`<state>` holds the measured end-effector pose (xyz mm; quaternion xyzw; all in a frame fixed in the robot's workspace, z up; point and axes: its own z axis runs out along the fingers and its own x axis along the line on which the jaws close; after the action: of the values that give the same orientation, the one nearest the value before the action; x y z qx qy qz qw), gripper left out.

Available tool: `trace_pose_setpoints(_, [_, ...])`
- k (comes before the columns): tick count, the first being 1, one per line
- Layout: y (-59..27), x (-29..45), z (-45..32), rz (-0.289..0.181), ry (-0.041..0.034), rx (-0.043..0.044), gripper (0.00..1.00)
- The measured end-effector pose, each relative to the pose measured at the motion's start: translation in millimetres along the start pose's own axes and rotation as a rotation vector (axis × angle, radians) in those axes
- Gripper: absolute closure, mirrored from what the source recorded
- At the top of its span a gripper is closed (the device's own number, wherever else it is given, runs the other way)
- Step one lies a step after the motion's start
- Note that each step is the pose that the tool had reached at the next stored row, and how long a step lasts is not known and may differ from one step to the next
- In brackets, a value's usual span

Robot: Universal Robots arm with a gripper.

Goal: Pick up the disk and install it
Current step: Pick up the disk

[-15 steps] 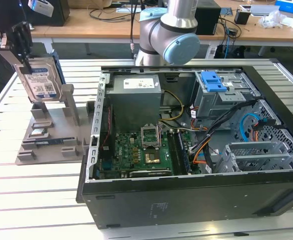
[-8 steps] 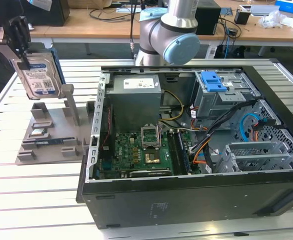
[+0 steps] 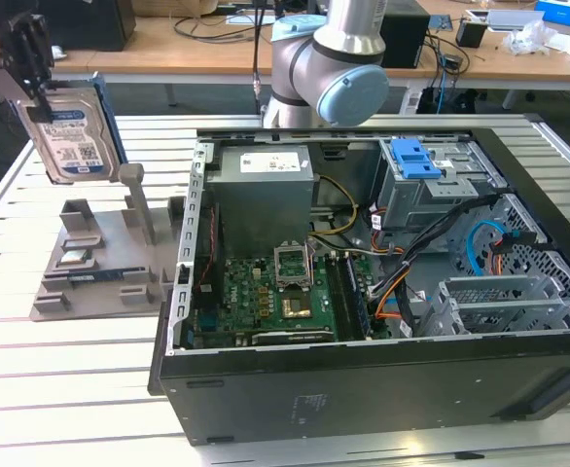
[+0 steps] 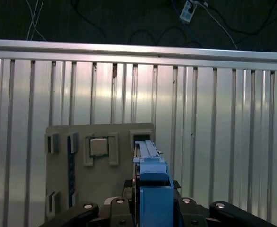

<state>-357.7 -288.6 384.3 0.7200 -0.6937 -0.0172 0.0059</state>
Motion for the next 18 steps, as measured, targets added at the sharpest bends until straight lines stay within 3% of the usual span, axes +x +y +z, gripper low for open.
trace_pose_setpoints(18, [1.4,-0.8,-42.8,0.000,0.0000,0.0000,0.63])
